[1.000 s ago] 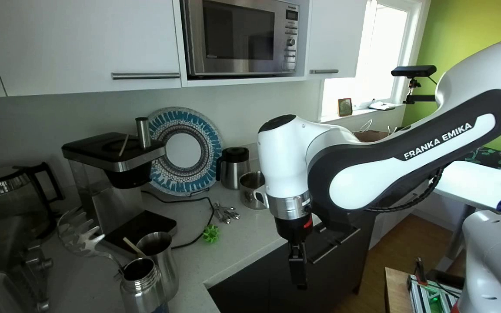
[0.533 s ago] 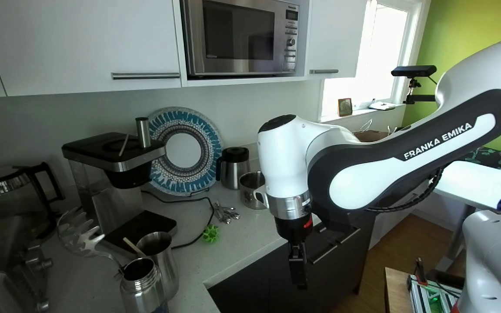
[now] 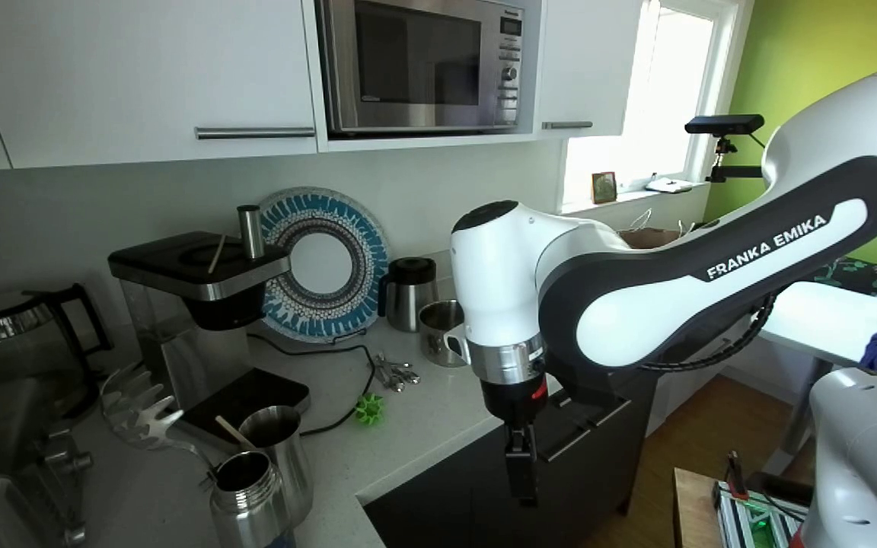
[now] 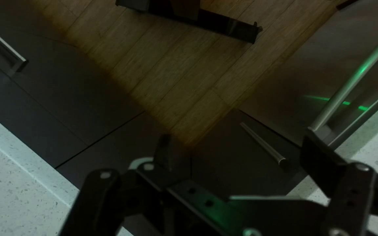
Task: Pick up the green object from the kitchen counter and put it in the pot
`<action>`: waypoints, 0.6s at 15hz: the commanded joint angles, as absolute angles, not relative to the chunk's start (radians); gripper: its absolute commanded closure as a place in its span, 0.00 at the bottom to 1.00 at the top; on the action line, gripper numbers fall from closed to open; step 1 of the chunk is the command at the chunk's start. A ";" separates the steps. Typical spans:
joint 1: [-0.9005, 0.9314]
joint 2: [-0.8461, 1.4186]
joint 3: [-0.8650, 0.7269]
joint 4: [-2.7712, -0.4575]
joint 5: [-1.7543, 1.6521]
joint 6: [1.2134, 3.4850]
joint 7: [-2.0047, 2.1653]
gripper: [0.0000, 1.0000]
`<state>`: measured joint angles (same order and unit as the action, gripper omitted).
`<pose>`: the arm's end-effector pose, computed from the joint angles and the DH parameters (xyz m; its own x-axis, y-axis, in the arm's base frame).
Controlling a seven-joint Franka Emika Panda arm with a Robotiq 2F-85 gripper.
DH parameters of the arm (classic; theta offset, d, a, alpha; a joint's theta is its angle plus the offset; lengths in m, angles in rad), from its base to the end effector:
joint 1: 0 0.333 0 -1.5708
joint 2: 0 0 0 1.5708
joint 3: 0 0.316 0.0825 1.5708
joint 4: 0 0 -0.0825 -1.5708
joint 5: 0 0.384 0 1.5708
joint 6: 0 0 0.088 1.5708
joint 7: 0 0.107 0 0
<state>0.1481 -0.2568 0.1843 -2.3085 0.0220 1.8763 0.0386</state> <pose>0.4209 0.1492 0.4324 0.9480 0.2645 -0.1770 0.2745 -0.9610 0.0339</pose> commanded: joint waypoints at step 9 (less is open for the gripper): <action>0.052 -0.256 0.142 -2.310 -0.248 2.149 0.202 0.00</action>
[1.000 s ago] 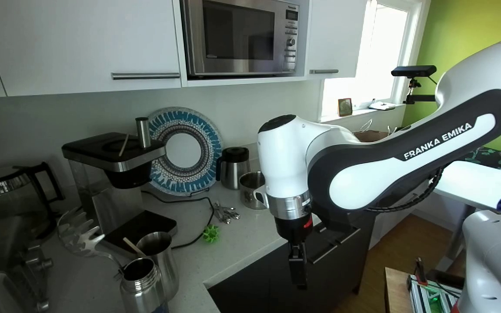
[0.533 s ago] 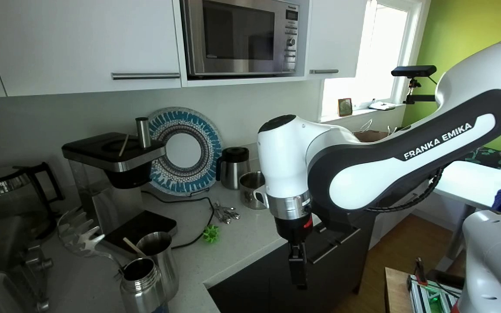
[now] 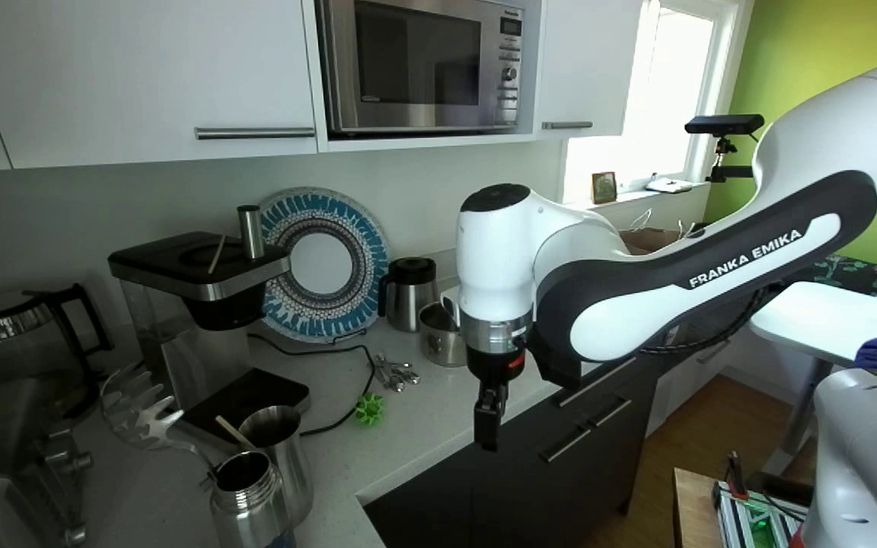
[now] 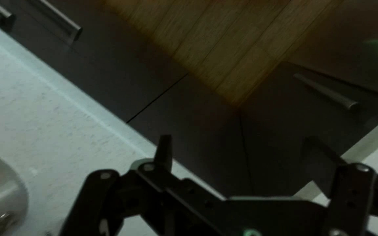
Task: Pick up the green object from the kitchen counter and put it in the pot
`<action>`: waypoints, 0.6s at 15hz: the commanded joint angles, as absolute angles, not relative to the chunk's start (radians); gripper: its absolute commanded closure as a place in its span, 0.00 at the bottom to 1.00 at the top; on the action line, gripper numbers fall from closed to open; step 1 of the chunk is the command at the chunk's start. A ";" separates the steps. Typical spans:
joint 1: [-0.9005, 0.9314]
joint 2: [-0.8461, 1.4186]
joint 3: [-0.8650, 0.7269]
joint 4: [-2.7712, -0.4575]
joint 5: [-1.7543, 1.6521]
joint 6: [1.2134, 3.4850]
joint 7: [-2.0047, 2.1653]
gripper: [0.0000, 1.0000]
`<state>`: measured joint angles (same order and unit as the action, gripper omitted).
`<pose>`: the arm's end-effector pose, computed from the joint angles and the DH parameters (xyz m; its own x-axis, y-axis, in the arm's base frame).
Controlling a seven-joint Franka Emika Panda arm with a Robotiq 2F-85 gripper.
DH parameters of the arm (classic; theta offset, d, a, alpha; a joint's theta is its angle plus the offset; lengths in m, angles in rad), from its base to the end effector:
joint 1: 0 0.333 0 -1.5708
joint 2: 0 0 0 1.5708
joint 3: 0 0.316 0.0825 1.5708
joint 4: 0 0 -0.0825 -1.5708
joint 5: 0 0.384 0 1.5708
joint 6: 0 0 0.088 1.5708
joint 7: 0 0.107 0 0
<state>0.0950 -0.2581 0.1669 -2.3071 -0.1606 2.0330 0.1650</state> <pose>0.4509 0.1139 0.4471 0.9865 0.1638 0.0030 0.1605 -0.9695 0.1855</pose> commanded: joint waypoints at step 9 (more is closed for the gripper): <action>0.050 -0.237 -0.028 -2.258 0.096 2.292 -0.218 0.00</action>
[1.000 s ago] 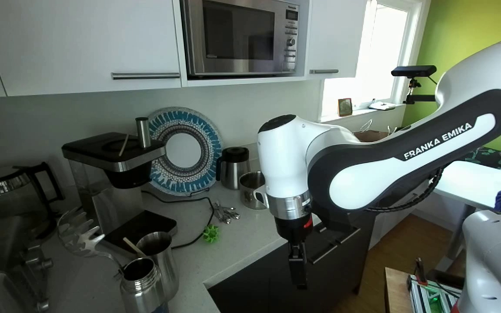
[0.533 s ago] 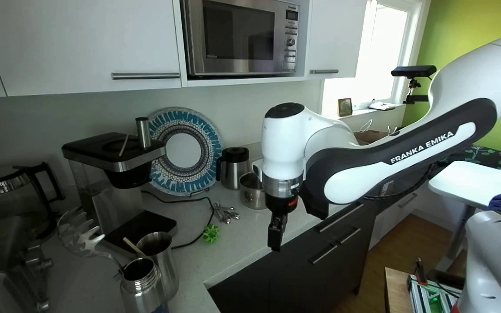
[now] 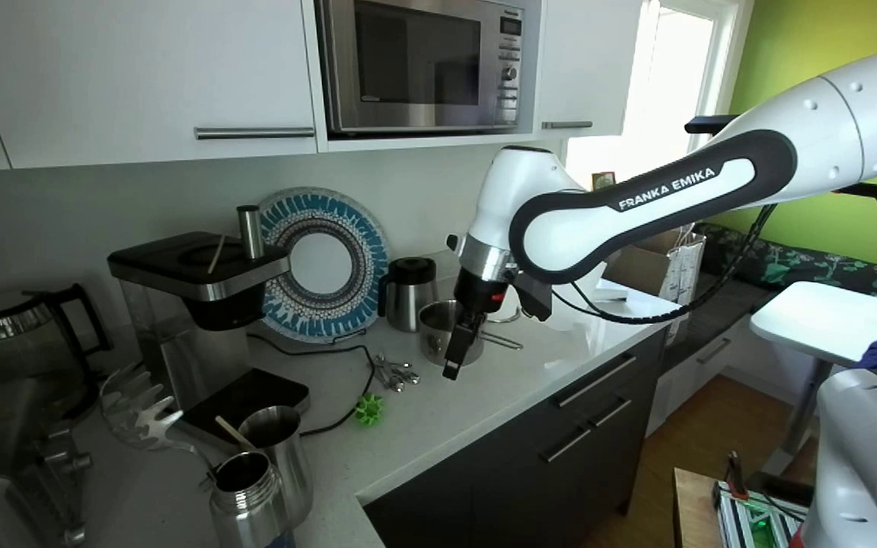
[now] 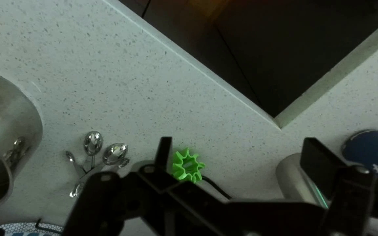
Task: Pick up the green object from the kitchen counter and put it in the pot
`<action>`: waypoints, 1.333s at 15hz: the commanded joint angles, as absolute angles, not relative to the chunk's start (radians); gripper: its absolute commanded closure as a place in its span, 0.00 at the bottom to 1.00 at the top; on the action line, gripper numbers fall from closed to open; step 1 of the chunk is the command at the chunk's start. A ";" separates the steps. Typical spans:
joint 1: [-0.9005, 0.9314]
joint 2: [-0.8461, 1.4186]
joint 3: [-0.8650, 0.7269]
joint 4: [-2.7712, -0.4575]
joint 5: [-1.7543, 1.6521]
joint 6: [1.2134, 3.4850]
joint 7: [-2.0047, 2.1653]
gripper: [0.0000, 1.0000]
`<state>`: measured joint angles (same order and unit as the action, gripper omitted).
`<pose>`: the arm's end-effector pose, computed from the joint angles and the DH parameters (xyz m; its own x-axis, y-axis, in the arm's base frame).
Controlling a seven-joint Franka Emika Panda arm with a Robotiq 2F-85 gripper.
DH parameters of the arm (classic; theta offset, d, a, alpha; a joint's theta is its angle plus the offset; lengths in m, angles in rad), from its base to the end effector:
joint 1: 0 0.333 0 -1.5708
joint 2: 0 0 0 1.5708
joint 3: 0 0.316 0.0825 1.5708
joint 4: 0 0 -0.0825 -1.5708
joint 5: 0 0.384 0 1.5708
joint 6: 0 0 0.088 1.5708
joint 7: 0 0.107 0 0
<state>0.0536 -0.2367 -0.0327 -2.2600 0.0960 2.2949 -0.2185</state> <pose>0.5009 0.0118 0.4864 0.9447 0.1723 0.2790 0.1891 -0.9814 -0.0342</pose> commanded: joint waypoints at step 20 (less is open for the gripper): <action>0.005 0.020 -0.074 -2.097 0.121 2.264 -0.706 0.00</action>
<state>0.0325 0.0199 -0.1020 -2.0979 0.1228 2.2662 -0.7074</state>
